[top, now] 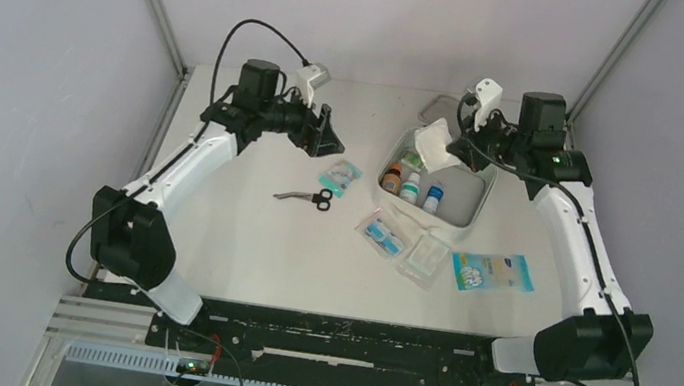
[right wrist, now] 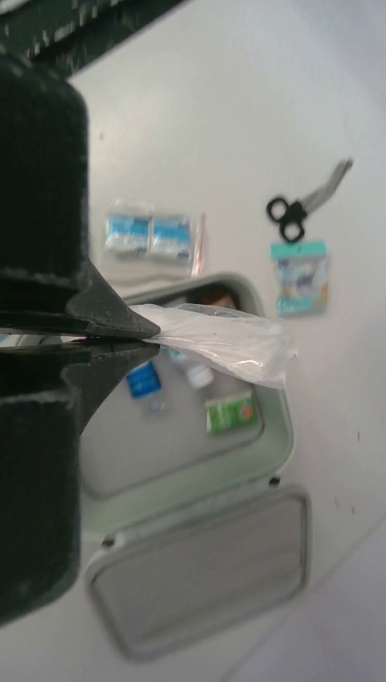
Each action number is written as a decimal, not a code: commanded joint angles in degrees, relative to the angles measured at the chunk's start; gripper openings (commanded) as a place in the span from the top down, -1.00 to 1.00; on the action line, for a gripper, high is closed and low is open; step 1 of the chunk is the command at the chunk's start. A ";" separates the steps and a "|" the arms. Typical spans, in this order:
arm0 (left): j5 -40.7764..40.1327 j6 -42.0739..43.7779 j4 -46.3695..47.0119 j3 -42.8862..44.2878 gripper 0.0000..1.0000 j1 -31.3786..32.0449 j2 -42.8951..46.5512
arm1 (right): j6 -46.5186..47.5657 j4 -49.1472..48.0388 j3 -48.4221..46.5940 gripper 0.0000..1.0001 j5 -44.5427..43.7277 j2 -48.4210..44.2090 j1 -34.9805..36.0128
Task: Organize the medicine kit
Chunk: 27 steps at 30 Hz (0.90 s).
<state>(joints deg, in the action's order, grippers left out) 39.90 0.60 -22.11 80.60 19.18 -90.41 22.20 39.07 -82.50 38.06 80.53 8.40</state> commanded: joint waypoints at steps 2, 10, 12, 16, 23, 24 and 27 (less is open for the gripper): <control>-0.56 -0.96 -0.48 2.66 -0.73 -4.37 2.86 | 13.06 2.41 1.20 1.00 -13.34 -3.60 0.13; -8.05 3.47 -0.03 0.24 -0.99 -6.16 7.65 | 20.51 1.69 2.23 1.00 -22.99 -4.01 2.88; -8.89 4.22 -0.44 -0.13 -0.99 -6.22 8.27 | 22.69 1.09 2.95 1.00 -25.07 -3.63 3.92; -9.66 5.13 -0.57 -1.10 -0.99 -6.36 9.39 | 26.00 0.95 3.66 1.00 -28.11 -1.44 6.16; -9.58 5.85 -0.23 -2.02 -0.99 -6.47 10.49 | 32.13 -2.85 8.21 1.00 -38.41 2.07 10.20; -9.62 5.93 -0.17 -2.13 -0.99 -6.45 10.59 | 32.70 -3.31 8.80 1.00 -39.56 2.63 10.32; -9.75 5.84 0.64 -3.04 -0.99 -6.47 11.04 | 34.52 -5.42 10.83 1.00 -41.34 3.82 10.40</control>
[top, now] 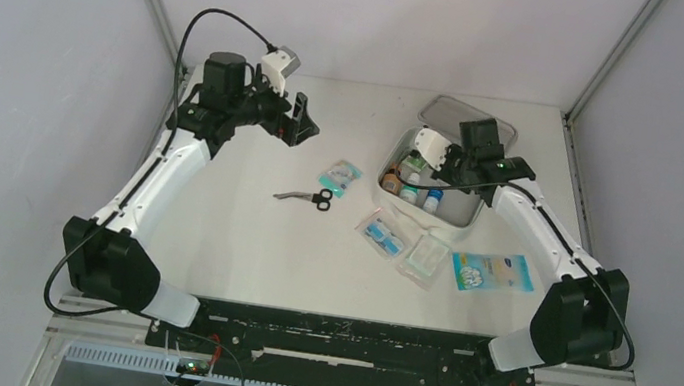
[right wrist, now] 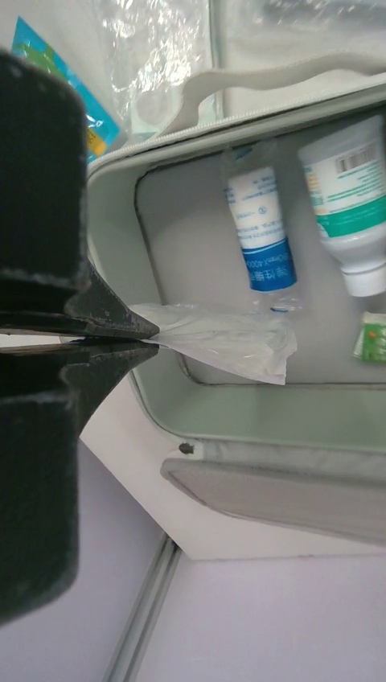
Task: Organize the medicine kit
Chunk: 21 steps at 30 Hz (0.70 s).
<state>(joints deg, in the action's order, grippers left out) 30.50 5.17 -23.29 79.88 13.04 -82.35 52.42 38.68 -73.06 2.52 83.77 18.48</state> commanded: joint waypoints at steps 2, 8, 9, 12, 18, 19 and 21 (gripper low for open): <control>-0.44 1.20 2.35 -2.88 -0.99 -0.37 3.15 | 6.12 -7.12 3.32 1.00 -6.38 1.20 0.39; -1.24 2.27 2.22 -2.81 -0.99 -0.31 3.24 | 9.50 -10.97 7.92 1.00 -7.67 2.68 0.42; -1.39 2.45 2.20 -2.86 -0.99 -0.30 3.28 | 10.03 -11.39 8.46 0.99 -7.82 2.90 0.42; -1.45 2.78 2.19 -2.94 -0.99 -0.30 3.31 | 11.45 -13.24 10.47 0.99 -8.04 3.37 0.34; -0.57 2.46 2.39 -2.87 -0.99 -0.33 2.74 | 13.54 -15.45 13.42 0.95 -7.32 3.92 0.23; -0.47 2.42 2.42 -2.89 -0.99 -0.31 2.69 | 13.85 -15.41 13.79 0.95 -7.01 3.99 0.24; -0.44 2.43 2.47 -2.82 -0.99 -0.31 2.61 | 14.37 -15.32 14.62 0.93 -6.59 4.05 0.17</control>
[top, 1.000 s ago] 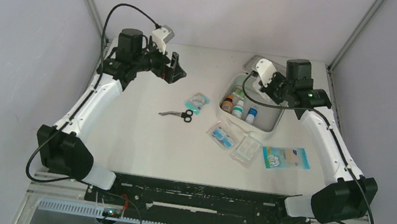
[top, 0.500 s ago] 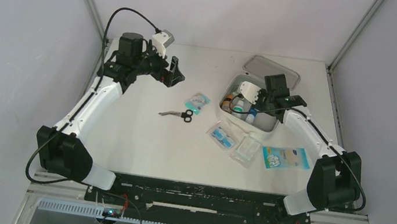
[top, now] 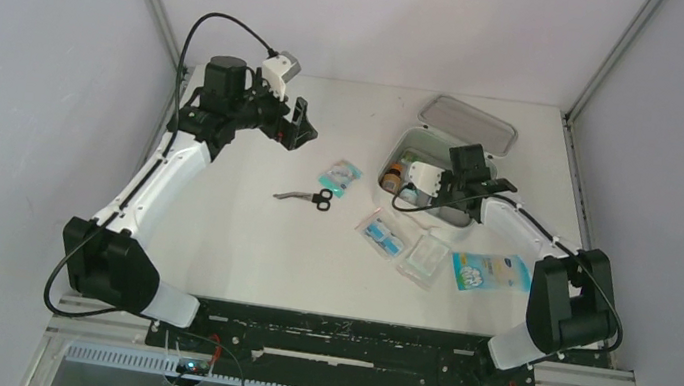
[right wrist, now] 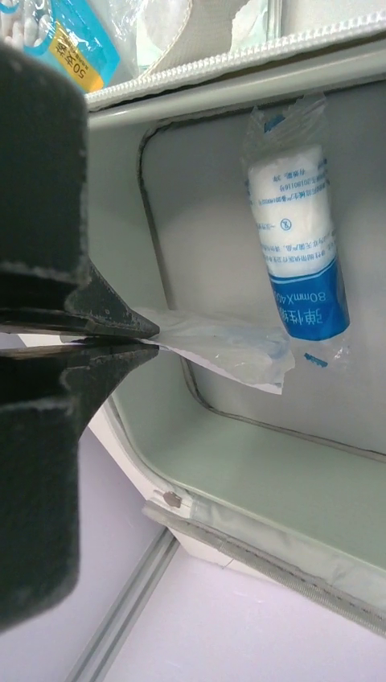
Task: Organize the medicine kit
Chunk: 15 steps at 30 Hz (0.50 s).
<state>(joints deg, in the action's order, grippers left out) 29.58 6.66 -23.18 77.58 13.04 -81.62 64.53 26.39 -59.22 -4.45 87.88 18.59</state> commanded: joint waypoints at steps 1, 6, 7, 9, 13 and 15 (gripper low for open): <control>0.48 0.91 2.35 -0.58 -0.99 -0.34 1.94 | 2.57 -2.97 1.20 0.92 1.01 -0.07 -0.03; 0.82 0.79 2.35 -0.71 -0.99 -0.34 2.25 | 2.80 -1.41 2.04 0.81 2.78 -0.19 -0.38; 0.90 0.71 2.35 -0.80 -0.99 -0.35 2.32 | 2.74 -0.90 2.09 0.78 3.18 -0.49 -0.39; 0.91 0.75 2.43 -0.98 -0.99 -0.36 2.51 | 2.59 0.15 2.06 0.71 4.08 -1.19 -0.40; 0.85 0.88 2.61 -1.32 -0.99 -0.30 3.05 | 2.15 1.89 2.09 0.58 4.58 -2.31 -0.40; 0.82 0.84 2.70 -1.35 -0.99 -0.32 3.13 | 1.76 2.63 2.02 0.50 4.81 -2.83 -0.60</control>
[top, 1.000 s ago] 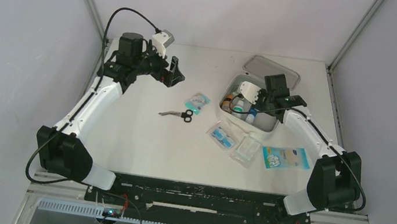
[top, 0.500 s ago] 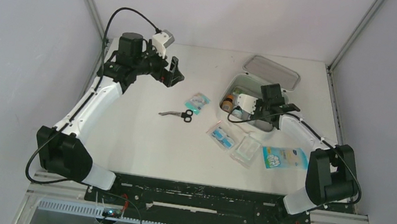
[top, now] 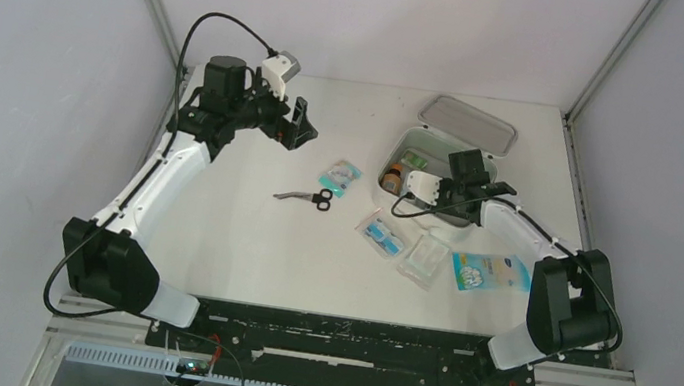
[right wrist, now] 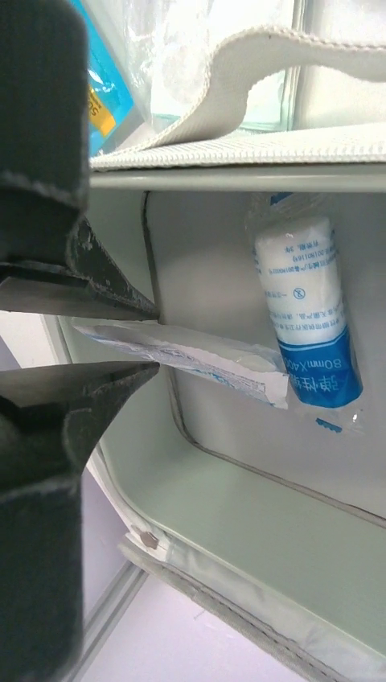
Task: Organize the medicine kit
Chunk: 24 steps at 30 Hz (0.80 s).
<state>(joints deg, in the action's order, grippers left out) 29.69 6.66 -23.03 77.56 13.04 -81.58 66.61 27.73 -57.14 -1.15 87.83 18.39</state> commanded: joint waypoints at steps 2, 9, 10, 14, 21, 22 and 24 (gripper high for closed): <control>0.72 0.83 2.63 -1.30 -0.99 -0.30 3.10 | -0.87 1.85 0.01 0.38 2.06 -3.45 -0.62; 0.85 0.84 2.63 -1.44 -0.99 -0.32 3.05 | -3.46 3.83 -0.07 0.04 4.65 -6.70 -1.20; 0.89 0.87 2.59 -1.39 -0.99 -0.30 3.09 | -4.07 4.09 -0.09 0.02 5.42 -7.24 -1.31; 0.96 0.84 2.62 -1.31 -0.99 -0.35 2.94 | -6.36 5.59 -0.79 -0.01 8.51 -8.78 -2.50; 1.20 0.78 2.65 -1.60 -0.99 -0.34 2.85 | -13.20 6.52 -5.43 0.02 17.54 -6.14 -7.86; 1.24 0.73 2.64 -1.66 -0.99 -0.33 2.90 | -15.09 6.39 -6.28 0.02 18.71 -4.88 -8.67; 1.20 0.82 2.64 -1.77 -0.99 -0.35 3.04 | -17.71 6.25 -7.94 0.03 20.50 -2.02 -9.61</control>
<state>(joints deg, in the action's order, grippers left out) 30.13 6.66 -22.31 77.56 13.04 -80.75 56.14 34.81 -60.34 12.88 82.11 10.57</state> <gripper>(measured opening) 0.996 0.490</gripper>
